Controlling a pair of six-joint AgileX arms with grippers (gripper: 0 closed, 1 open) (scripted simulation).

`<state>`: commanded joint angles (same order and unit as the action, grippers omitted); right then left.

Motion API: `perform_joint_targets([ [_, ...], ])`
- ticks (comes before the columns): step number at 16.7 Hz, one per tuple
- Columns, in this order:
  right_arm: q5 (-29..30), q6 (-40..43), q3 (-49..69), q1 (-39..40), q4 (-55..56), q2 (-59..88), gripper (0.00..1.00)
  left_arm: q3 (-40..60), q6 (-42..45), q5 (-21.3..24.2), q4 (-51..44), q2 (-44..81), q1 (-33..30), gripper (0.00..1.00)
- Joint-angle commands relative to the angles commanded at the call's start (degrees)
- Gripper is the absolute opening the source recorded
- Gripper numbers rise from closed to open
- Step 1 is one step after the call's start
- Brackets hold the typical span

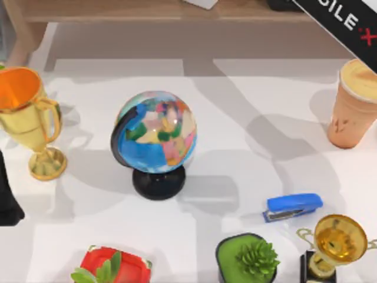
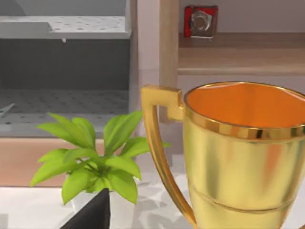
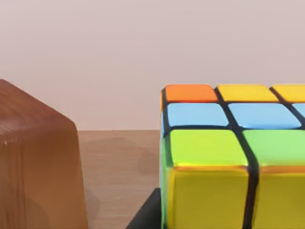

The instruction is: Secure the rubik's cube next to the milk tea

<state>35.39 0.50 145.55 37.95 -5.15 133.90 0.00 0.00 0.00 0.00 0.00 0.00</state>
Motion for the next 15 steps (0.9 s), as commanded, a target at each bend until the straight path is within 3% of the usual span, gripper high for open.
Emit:
perform_joint_targets([
  [6,0.6,0.7,1.8,2.9,3.6,-0.5,0.00,0.0,0.0,0.0,0.0,0.0,0.0,1.00],
  [15,1.3,-1.4,4.3,-3.2,-7.5,3.7,0.00,0.0,0.0,0.0,0.0,0.0,0.0,1.00],
])
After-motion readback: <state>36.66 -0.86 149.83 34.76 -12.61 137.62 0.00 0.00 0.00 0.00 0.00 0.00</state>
